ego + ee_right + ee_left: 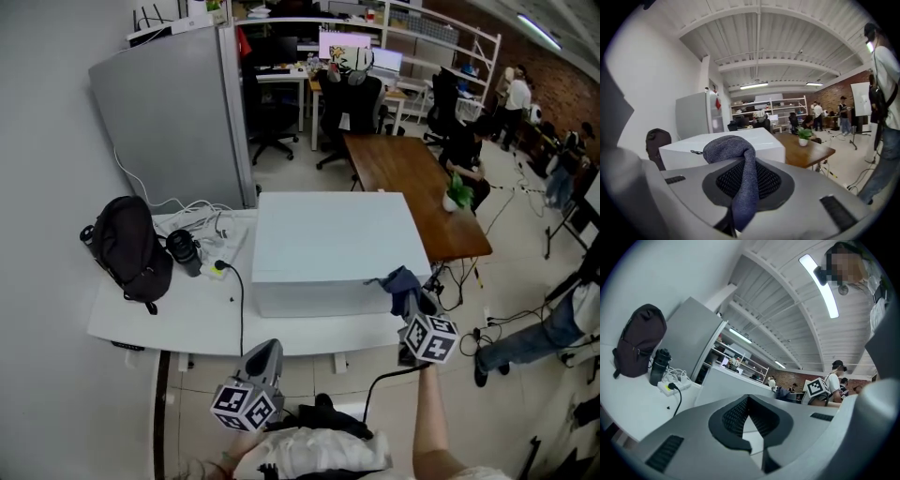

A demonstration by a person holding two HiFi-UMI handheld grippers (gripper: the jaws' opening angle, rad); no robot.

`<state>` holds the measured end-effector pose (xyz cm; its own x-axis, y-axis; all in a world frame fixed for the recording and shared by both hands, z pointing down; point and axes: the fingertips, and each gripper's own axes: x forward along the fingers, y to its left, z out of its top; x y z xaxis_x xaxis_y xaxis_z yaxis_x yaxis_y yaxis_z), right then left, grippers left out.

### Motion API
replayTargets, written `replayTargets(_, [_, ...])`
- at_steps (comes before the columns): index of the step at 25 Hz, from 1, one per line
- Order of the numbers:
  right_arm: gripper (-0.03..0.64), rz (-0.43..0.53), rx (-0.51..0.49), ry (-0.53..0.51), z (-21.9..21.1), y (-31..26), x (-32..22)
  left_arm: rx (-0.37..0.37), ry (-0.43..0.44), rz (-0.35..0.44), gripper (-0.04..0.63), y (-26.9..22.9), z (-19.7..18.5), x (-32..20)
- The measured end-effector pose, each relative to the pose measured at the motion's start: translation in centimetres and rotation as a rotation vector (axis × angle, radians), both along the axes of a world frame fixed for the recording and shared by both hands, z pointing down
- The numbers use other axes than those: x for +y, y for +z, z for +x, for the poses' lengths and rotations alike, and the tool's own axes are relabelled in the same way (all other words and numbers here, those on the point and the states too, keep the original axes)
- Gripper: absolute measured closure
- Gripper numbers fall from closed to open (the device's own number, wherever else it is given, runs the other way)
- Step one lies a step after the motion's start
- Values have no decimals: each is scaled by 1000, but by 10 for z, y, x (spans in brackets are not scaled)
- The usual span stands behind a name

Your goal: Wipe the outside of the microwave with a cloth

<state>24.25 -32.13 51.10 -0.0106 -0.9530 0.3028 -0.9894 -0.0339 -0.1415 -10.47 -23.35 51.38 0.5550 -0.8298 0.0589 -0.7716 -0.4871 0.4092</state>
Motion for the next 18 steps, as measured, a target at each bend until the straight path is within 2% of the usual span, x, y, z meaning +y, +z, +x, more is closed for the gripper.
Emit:
replayTargets(3, [538,-24,31,70,47,4,12,-7,40,6,606,-1,15,-3])
replayTargets(6, [538,-6,40,16,37,-8,24,-14,53,13,606,-2,20,-4])
replayTargets(8, [539,16,3,-89,-7,-15,32,-11,39,17,606,-2,17,-4])
replayTargets(12, [538,45,-111,-347,-138,-4,37,-9,-7,7,606,1,3,0])
replayTargets(15, [538,38,-93,-544,-237,14,27,-4,-31,6,606,1,-5,4])
replayTargets(18, [538,5,-40,-698,-313,39,14,-8,-55,14,606,-1,-13,9])
